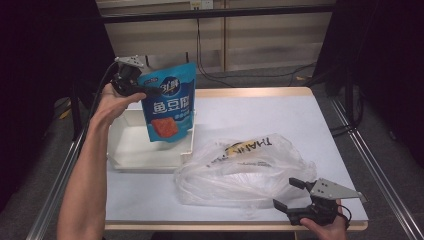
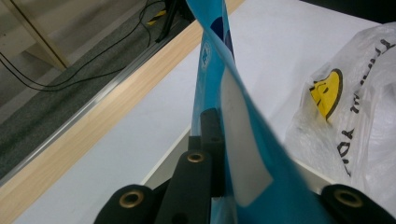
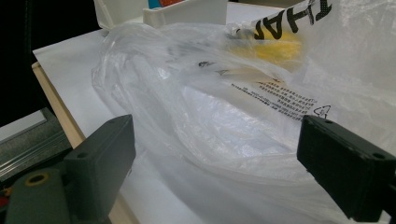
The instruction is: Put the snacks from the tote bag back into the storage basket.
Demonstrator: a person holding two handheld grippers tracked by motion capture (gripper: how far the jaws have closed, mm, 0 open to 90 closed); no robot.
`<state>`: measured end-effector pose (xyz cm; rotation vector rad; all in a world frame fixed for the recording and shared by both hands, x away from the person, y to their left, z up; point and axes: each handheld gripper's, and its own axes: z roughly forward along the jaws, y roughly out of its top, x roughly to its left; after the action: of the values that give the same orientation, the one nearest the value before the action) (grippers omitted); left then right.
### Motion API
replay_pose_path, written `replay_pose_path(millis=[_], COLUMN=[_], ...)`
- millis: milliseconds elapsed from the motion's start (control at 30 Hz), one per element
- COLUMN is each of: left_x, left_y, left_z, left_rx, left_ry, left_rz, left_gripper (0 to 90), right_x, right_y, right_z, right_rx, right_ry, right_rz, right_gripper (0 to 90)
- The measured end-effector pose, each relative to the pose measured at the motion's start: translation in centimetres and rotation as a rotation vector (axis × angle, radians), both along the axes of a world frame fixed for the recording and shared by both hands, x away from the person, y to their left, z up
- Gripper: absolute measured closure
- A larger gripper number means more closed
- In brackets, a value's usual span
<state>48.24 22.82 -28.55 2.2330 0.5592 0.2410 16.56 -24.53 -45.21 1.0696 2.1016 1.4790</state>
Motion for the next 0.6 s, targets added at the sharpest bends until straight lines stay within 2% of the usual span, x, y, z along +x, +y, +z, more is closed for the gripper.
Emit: replay_pose_path(millis=[67, 100, 233, 400, 500, 533, 567, 600], left_x=[0.1, 0.2, 0.6, 0.9, 1.2, 1.2, 1.3, 1.4], left_y=[-0.3, -0.5, -0.7, -0.5, -0.7, -0.7, -0.7, -0.8], left_z=[-0.4, -0.6, -1.1, -1.2, -1.2, -1.2, -1.2, -1.2], left_rx=[-0.005, 0.010, 0.003, 0.013, 0.067, 0.067, 0.085, 0.095], left_ry=[-0.002, -0.002, -0.001, -0.013, -0.041, -0.041, -0.049, -0.059], left_rz=[0.012, 0.004, 0.002, 0.019, 0.062, 0.062, 0.057, 0.075], left_gripper=[90.0, 90.0, 90.0, 90.0, 90.0, 90.0, 90.0, 90.0], right_x=[0.0, 0.0, 0.0, 0.0, 0.1, 0.1, 0.1, 0.0], right_y=[0.1, 0.1, 0.1, 0.1, 0.1, 0.1, 0.2, 0.2], right_z=[0.0, 0.0, 0.0, 0.0, -0.1, -0.1, -0.1, -0.1], right_rx=[0.001, -0.003, -0.002, -0.006, -0.002, -0.002, -0.002, -0.002], right_ry=[0.001, 0.003, 0.004, 0.001, 0.005, 0.005, 0.003, 0.001], right_rz=[0.001, 0.002, 0.002, 0.004, 0.004, 0.004, 0.006, 0.006], right_gripper=[11.5, 11.5, 11.5, 11.5, 11.4, 11.4, 11.5, 11.5])
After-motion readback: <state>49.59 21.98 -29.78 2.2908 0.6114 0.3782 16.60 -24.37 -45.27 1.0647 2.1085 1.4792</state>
